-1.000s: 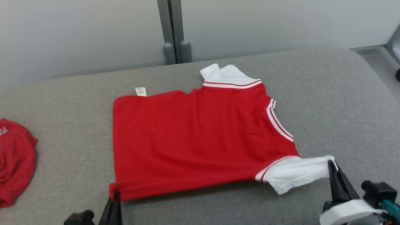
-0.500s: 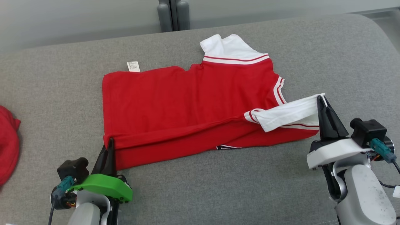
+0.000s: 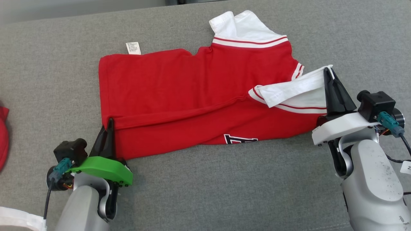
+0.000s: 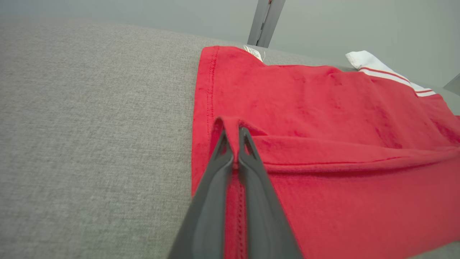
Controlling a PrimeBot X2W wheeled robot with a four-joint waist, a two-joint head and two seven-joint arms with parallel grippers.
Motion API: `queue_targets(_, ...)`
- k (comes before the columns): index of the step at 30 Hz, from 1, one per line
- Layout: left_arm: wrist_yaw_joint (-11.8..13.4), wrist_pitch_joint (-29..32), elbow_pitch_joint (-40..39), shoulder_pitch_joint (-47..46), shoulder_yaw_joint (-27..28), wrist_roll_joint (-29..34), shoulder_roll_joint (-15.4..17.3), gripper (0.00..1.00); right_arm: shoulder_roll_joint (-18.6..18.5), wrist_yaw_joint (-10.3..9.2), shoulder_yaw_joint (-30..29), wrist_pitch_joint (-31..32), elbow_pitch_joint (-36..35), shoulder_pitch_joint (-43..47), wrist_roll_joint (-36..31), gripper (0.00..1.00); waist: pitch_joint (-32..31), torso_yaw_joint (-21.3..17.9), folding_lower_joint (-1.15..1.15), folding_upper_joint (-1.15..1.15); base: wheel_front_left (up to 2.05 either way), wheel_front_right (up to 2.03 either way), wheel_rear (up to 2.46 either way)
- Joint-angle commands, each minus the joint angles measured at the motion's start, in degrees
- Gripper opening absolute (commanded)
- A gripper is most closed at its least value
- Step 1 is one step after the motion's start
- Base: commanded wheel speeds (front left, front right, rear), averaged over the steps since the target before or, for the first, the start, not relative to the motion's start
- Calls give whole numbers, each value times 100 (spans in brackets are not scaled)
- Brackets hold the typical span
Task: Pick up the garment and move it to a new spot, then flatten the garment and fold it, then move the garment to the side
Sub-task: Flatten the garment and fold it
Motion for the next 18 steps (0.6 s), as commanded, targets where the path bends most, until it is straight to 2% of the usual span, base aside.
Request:
queue_targets(1,13,-1,-23,-134,49,65,60,0,-24,-10,-20,-14,24,-79,-52,0,47,21,0,0,0,0,0)
queue_targets(2,13,-1,-39,-147,88,100,61,29,-24,-10,-30,-14,15,-98,-51,31,57,25,0,0,0,0,0)
queue_targets(3,13,-1,-52,-147,124,137,50,86,-25,-10,-39,-14,-35,-113,-47,92,65,28,0,0,0,0,0)
queue_targets(4,13,-1,-52,-133,168,159,28,100,-23,-10,-40,-14,-47,-105,-45,100,64,30,0,0,0,0,0)
queue_targets(11,13,-1,-442,312,618,401,-195,100,-23,-9,-152,-13,-366,304,-91,100,-53,39,0,0,0,0,0)
queue_targets(18,13,-1,-508,738,520,471,-285,100,-23,-9,-135,-13,-372,834,-125,100,-158,11,0,0,0,0,0)
